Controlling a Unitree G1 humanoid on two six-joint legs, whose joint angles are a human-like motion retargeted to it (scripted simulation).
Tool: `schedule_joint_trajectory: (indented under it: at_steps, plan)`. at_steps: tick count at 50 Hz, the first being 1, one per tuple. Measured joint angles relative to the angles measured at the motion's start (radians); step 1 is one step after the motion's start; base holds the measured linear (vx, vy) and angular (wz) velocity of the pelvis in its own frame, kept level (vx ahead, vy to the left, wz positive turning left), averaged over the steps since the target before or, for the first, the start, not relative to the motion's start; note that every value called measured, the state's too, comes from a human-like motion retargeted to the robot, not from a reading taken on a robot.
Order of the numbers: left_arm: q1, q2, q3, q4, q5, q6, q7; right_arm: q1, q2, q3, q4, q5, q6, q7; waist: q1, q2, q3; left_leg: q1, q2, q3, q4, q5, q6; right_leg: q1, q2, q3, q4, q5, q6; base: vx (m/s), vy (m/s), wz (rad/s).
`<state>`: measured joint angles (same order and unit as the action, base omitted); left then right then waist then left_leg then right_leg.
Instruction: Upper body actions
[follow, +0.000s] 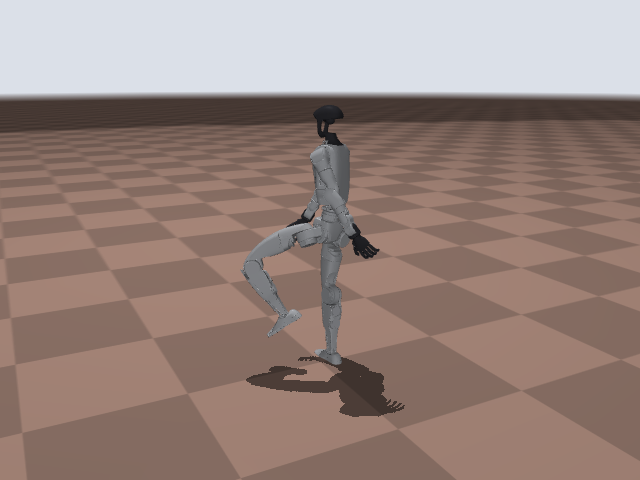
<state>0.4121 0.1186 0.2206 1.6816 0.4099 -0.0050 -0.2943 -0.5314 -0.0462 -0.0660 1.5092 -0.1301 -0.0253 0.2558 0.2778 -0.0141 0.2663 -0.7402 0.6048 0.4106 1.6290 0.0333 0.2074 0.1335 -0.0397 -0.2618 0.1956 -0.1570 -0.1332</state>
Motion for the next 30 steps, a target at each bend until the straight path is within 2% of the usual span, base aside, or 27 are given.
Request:
schedule_joint_trajectory:
  at_steps: [3, 6, 10, 13, 15, 20, 24, 27, 30]
  plan:
    - [0.060, 0.002, -0.030, 0.017, 0.093, -0.001, -0.110, -0.106, 0.017, 0.025, -0.083, 0.051, 0.005, 0.064, 0.064, -0.029, 0.062, -0.146, -0.039, 0.056, 0.064, -0.023, 0.016, 0.031, -0.068, 0.052, 0.021, 0.000, 0.009, -0.06, 0.07, -0.92]
    - [0.105, 0.022, -0.049, 0.018, 0.185, 0.000, -0.158, -0.187, 0.019, 0.046, -0.163, 0.051, -0.015, 0.118, 0.100, -0.072, 0.104, -0.237, -0.099, 0.168, 0.028, -0.038, 0.016, 0.035, -0.156, 0.074, 0.062, -0.010, 0.028, -0.02, 0.13, -0.35]
    - [0.126, 0.068, -0.056, 0.018, 0.214, 0.006, -0.125, -0.262, 0.017, 0.071, -0.222, 0.023, -0.073, 0.103, 0.149, -0.121, 0.149, -0.300, -0.156, 0.261, -0.015, -0.066, -0.049, 0.027, -0.249, 0.110, 0.135, -0.043, 0.029, -0.01, 0.07, -0.22]
    - [0.107, 0.090, -0.032, 0.018, 0.143, 0.030, -0.075, -0.291, 0.015, 0.086, -0.221, 0.008, -0.104, 0.064, 0.152, -0.126, 0.160, -0.280, -0.166, 0.278, -0.004, -0.071, -0.055, 0.045, -0.260, 0.107, 0.155, -0.060, 0.025, 0.00, 0.00, 0.06]
    - [0.085, 0.093, -0.014, 0.010, 0.083, 0.039, -0.053, -0.293, 0.017, 0.087, -0.214, 0.000, -0.112, 0.059, 0.150, -0.120, 0.138, -0.258, -0.161, 0.267, 0.006, -0.066, -0.053, 0.043, -0.247, 0.099, 0.146, -0.058, 0.023, 0.00, 0.03, 0.34]
    - [0.040, 0.064, 0.042, -0.022, -0.005, 0.004, -0.021, -0.225, 0.037, 0.064, -0.187, -0.030, -0.118, 0.061, 0.091, -0.094, 0.015, -0.189, -0.140, 0.169, 0.029, -0.067, -0.052, 0.013, -0.166, 0.075, 0.082, -0.037, 0.011, 0.01, 0.06, 0.70]
    - [0.005, 0.038, 0.082, -0.044, -0.045, -0.004, -0.038, -0.146, 0.040, 0.069, -0.142, -0.068, -0.108, 0.053, 0.044, -0.065, -0.051, -0.021, -0.149, 0.102, -0.054, -0.037, -0.061, 0.009, -0.108, 0.053, 0.031, -0.019, 0.005, 0.04, 0.06, 0.53]
    - [-0.029, 0.025, 0.121, -0.060, -0.059, 0.015, -0.056, -0.062, 0.036, 0.086, -0.117, -0.117, -0.100, 0.051, 0.009, -0.047, -0.093, 0.156, -0.199, 0.094, -0.222, -0.011, -0.052, 0.012, -0.083, 0.023, -0.008, -0.006, 0.016, 0.05, 0.08, 0.51]
    - [-0.058, 0.013, 0.148, -0.072, -0.083, 0.018, -0.067, 0.034, 0.022, 0.102, -0.063, -0.168, -0.103, 0.030, -0.038, -0.042, -0.143, 0.337, -0.312, 0.095, -0.485, 0.038, -0.069, 0.013, -0.079, -0.011, -0.039, -0.002, 0.039, 0.10, 0.16, 0.63]
